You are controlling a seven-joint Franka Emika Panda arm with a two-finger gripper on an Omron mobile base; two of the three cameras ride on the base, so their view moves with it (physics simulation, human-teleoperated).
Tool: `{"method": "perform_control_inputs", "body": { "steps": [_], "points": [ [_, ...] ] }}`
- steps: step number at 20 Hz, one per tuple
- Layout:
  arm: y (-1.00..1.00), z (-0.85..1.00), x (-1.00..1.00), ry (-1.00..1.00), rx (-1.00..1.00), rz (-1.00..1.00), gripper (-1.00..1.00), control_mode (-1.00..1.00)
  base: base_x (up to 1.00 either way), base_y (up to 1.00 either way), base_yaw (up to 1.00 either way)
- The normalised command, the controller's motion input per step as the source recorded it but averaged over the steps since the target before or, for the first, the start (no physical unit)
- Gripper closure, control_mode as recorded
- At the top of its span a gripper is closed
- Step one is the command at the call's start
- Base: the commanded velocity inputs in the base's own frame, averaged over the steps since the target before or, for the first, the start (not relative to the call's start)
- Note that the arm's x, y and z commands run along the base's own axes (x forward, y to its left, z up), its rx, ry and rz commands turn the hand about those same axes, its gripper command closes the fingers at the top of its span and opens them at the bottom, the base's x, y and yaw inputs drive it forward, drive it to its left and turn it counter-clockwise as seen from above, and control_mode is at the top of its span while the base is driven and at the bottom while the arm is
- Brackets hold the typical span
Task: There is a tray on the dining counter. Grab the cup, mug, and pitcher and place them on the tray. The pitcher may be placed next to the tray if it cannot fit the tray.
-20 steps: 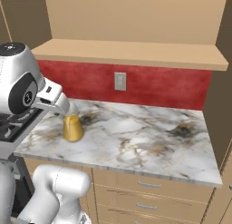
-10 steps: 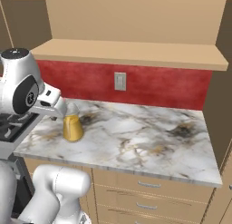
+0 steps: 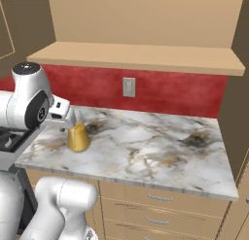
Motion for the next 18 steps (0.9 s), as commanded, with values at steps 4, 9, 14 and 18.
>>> {"method": "perform_control_inputs", "body": {
  "steps": [4,9,14,18],
  "points": [
    [0.14,-0.07,0.18,0.00,-0.12,0.08,-1.00,-1.00,0.00,0.00,0.00],
    [0.10,-0.08,0.07,-0.02,-0.13,0.01,-1.00,-1.00,0.00,0.00,0.00],
    [0.00,-0.09,0.16,-0.01,-0.02,0.00,-1.00,-1.00,0.00,0.00,0.00],
    [0.00,-0.16,0.25,0.00,0.02,0.00,-1.00,-1.00,0.00,0.00,0.00]
  ]
}}
